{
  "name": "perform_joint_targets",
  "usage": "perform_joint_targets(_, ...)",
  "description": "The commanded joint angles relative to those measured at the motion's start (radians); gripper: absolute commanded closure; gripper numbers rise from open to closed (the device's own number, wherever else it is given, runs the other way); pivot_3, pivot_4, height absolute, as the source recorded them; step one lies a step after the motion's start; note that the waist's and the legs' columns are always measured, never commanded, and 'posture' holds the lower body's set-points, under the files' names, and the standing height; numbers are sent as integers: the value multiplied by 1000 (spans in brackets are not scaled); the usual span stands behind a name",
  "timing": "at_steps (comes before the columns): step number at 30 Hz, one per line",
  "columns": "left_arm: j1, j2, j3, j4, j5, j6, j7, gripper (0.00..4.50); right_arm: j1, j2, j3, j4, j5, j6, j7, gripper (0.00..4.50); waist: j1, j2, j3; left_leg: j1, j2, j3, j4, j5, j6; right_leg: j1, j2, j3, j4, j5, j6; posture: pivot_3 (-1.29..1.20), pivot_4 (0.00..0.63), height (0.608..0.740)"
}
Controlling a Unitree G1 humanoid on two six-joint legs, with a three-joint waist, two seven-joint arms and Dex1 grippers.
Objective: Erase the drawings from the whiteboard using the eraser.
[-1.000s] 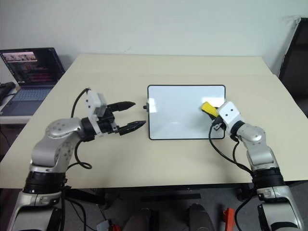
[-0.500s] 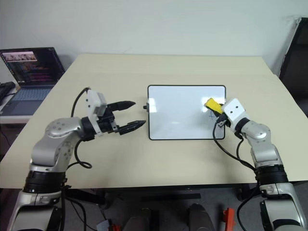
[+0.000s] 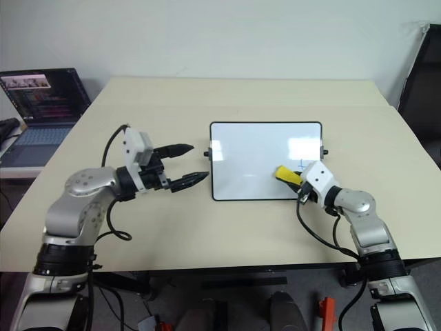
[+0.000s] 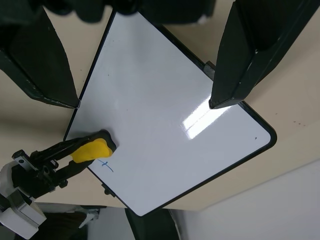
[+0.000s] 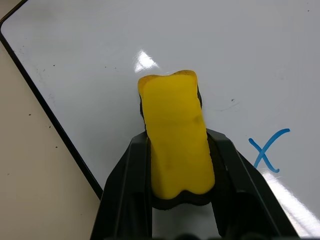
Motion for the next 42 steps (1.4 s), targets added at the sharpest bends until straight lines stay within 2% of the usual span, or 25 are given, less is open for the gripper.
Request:
perform_joint_targets(1, -20, 2, 11, -11, 3, -22, -4, 0, -28, -18, -22, 20, -25, 7, -30, 3404, 0, 0, 0, 0, 0, 0, 0, 0, 0, 0, 0, 0, 0, 0, 0, 0, 150, 740)
perform_joint_targets(9, -16, -4, 9, -14, 4, -21, 2, 0, -92, -40, -42, 143, -113, -52, -171, 3406, 3, 0, 0, 0, 0, 0, 1, 0, 0, 0, 0, 0, 0, -2, -4, 0, 150, 740)
perform_joint_targets(16, -14, -1, 11, -10, 6, -21, -1, 0, -97, -47, -49, 143, -98, -66, -168, 3407, 3, 0, 0, 0, 0, 0, 1, 0, 0, 0, 0, 0, 0, -2, -4, 0, 150, 740)
perform_joint_targets(19, -14, 1, 10, 1, 13, -26, -3, 0, -92, -25, -72, 74, -15, -61, -116, 3407, 3, 0, 0, 0, 0, 0, 1, 0, 0, 1, 0, 0, 0, -2, -4, 0, 150, 740)
perform_joint_targets(23, -4, 4, 27, 3, 7, -25, -1, 0, -110, -20, -191, -113, 238, 88, -24, 3408, 3, 0, 5, -2, 0, 0, 0, 0, 0, -2, 0, 0, 0, 0, 1, 0, 150, 740)
perform_joint_targets(28, -4, 27, 49, 19, 13, -34, 0, 0, -47, -195, -271, -184, 281, 177, 80, 3408, 19, 0, 5, -19, -1, -1, 0, 0, 0, -17, -1, -1, 0, 4, -3, 0, 150, 740)
perform_joint_targets(32, 5, 60, 80, 32, 10, -41, -7, 0, 45, -341, -379, -162, 299, 200, 155, 3408, 25, -1, 5, -19, -1, -1, 0, -1, 0, -17, -1, -2, -1, 3, -4, 0, 150, 740)
perform_joint_targets(37, 20, 102, 79, 37, 14, -51, -49, 0, 161, -435, -444, -147, 299, 209, 230, 3408, 22, -1, 5, -19, -1, 0, 0, -2, 0, -17, -1, -1, -1, 2, -3, 0, 150, 740)
perform_joint_targets(42, 11, 109, 101, 1, -15, -30, -52, 0, 193, -459, -455, -139, 286, 199, 242, 3408, 15, -1, 5, -17, 0, 2, 1, -2, 0, -17, 0, 0, 0, 1, -2, 0, 150, 740)
